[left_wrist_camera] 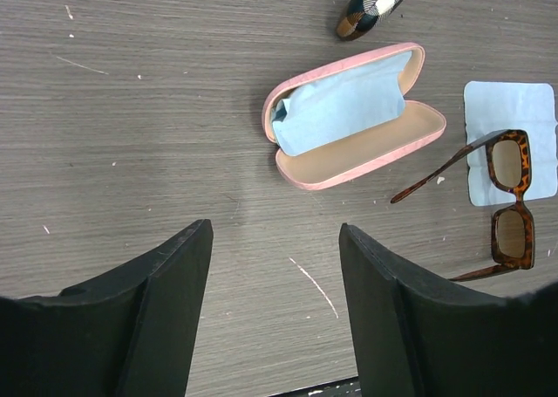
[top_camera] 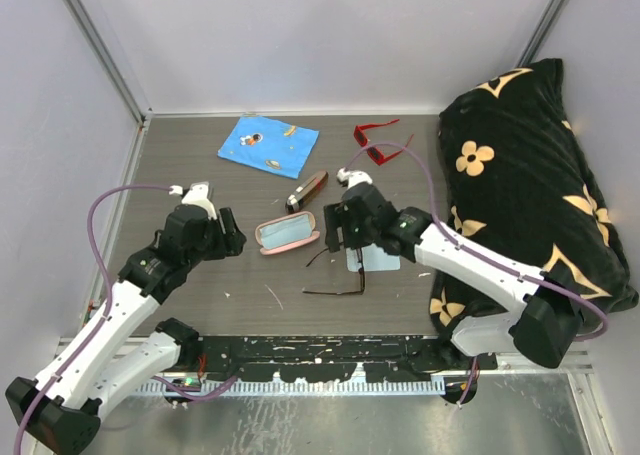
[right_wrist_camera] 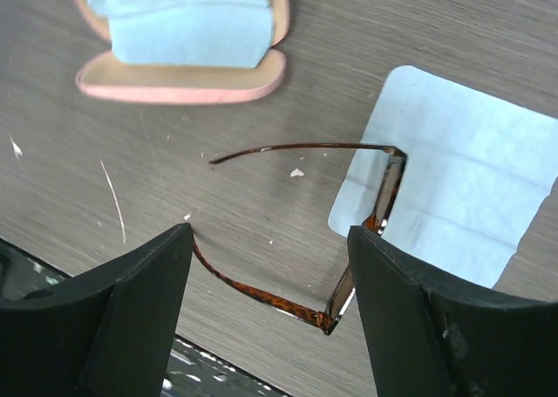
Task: Organize the sunglasses
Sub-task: Place the sunglasses in the sunglasses case.
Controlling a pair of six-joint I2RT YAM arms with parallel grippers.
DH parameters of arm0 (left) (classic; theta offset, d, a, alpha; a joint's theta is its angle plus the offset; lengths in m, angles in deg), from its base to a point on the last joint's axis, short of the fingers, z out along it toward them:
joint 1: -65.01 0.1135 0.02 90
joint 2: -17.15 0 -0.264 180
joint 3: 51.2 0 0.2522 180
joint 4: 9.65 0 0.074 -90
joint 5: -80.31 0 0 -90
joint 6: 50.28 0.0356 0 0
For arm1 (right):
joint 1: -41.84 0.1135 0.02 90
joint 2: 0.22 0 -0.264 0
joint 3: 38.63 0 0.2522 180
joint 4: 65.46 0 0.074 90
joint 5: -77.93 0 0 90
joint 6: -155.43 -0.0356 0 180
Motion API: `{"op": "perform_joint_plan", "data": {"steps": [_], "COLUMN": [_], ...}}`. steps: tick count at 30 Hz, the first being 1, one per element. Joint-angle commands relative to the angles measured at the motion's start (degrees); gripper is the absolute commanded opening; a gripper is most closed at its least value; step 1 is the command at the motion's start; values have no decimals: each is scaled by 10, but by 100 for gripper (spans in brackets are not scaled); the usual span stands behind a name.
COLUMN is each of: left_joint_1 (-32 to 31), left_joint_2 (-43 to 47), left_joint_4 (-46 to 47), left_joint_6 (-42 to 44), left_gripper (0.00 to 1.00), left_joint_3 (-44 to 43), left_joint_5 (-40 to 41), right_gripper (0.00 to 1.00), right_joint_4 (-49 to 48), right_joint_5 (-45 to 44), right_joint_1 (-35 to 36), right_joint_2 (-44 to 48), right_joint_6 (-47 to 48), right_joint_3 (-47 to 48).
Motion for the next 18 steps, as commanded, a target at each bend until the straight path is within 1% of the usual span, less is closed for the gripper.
{"op": "perform_joint_plan", "data": {"steps": [1, 4, 6, 8, 12, 18], "left_joint_1": [2, 2, 2, 2, 2, 2], "left_joint_2": [-2, -7, -9, -11, -11, -24], "left_joint_4": [15, 8, 0, -4, -3, -5], "left_joint_6": [7, 10, 12, 15, 18, 20], "left_gripper": [63, 66, 67, 68, 70, 72], "left_joint_3": [-18, -25, -29, -31, -30, -35], "left_joint_5": [-7, -6, -2, -3, -4, 3], "right_gripper": [77, 77, 77, 77, 77, 77], "right_joint_4": [-24, -28, -30, -26, -9, 2], "right_joint_5": [81, 98, 125, 127, 109, 90], "right_joint_1": [-99, -165, -213, -238, -261, -266], "right_joint_2": [11, 21, 31, 39, 49, 56], "right_joint_6": [-77, -94, -99, -97, -82, -78], "right_joint_3": [-2, -34, -52, -63, -80, -101]}}
